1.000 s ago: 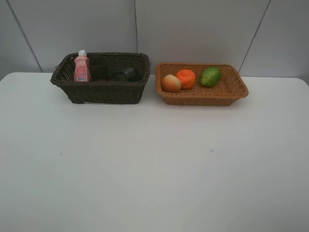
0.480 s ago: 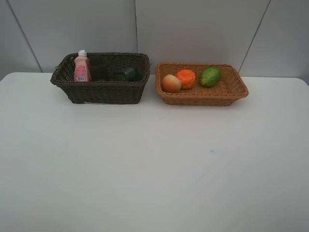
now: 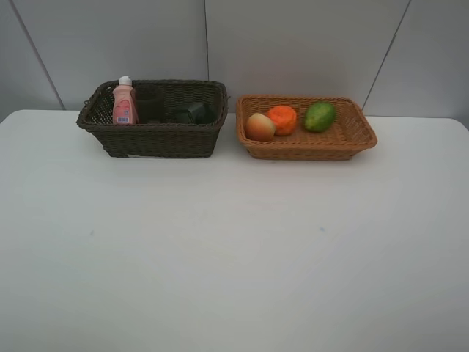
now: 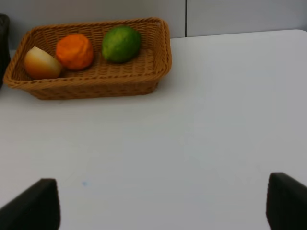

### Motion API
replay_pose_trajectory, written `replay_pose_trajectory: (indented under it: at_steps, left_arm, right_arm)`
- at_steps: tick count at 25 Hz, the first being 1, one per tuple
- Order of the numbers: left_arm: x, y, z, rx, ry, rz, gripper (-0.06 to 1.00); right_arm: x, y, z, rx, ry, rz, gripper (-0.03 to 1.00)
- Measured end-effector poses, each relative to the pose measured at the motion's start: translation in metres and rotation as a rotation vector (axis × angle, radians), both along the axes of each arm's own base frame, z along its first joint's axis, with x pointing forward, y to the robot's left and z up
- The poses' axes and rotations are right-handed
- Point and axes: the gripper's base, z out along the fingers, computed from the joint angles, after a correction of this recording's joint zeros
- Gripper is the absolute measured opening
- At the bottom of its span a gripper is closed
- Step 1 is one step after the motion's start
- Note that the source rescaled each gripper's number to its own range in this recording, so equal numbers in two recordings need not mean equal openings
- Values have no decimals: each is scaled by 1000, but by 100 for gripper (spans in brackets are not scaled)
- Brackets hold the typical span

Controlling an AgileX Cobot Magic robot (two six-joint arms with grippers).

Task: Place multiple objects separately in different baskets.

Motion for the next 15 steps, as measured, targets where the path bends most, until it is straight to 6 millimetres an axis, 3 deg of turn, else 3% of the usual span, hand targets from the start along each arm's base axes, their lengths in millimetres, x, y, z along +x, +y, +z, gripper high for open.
replay_pose_trajectory:
  at_steps: [15]
  left_arm:
    - [1,3,0,-2,-10,35,100]
  right_arm:
    - [0,0,0,0,0,0,100]
